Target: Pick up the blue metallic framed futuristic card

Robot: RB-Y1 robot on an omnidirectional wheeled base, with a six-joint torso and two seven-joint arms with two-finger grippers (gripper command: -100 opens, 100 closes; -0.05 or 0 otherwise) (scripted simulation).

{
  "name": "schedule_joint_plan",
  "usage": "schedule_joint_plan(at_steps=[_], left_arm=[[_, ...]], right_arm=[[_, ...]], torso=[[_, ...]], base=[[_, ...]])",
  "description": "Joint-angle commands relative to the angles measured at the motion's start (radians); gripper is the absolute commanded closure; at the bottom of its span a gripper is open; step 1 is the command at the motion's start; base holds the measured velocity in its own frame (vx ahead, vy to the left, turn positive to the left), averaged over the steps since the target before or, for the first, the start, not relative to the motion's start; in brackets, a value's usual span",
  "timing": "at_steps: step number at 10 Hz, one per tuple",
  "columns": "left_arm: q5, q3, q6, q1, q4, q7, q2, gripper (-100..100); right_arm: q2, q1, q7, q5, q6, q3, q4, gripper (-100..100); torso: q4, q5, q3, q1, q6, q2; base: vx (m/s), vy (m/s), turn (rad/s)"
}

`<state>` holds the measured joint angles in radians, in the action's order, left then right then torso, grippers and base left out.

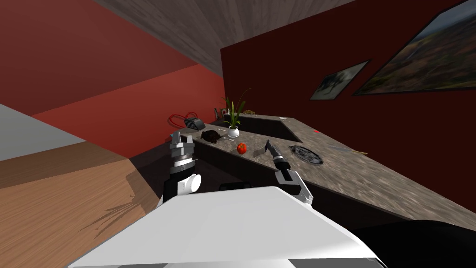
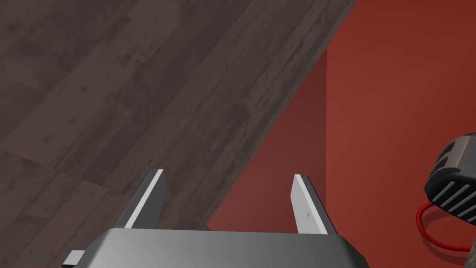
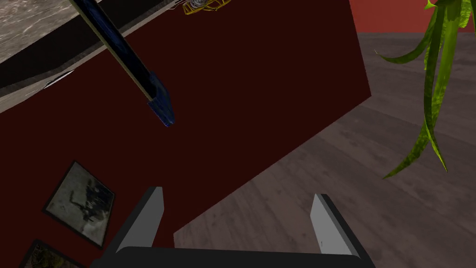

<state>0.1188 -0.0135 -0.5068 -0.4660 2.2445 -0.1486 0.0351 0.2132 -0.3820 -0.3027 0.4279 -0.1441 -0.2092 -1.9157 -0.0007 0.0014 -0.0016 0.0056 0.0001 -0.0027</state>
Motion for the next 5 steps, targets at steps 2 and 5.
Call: schedule_joint_plan(at_steps=[2,5], left_arm=[[0.0,0.0,0.0,0.0,0.0,0.0,0.0,0],[0.0,0.0,0.0,0.0,0.0,0.0,0.0,0]], right_arm=[[0.017,0.026,-0.066,0.06,0.054,-0.027,0.07,-100],[0.048,0.05,-0.131,0.123,0.114,-0.057,0.138,-100]], torso=[[0.0,0.0,0.0,0.001,0.0,0.0],[0.0,0.0,0.0,-0.001,0.0,0.0]], base=[[0.051,0.106,-0.018],[0.038,0.079,-0.014]])
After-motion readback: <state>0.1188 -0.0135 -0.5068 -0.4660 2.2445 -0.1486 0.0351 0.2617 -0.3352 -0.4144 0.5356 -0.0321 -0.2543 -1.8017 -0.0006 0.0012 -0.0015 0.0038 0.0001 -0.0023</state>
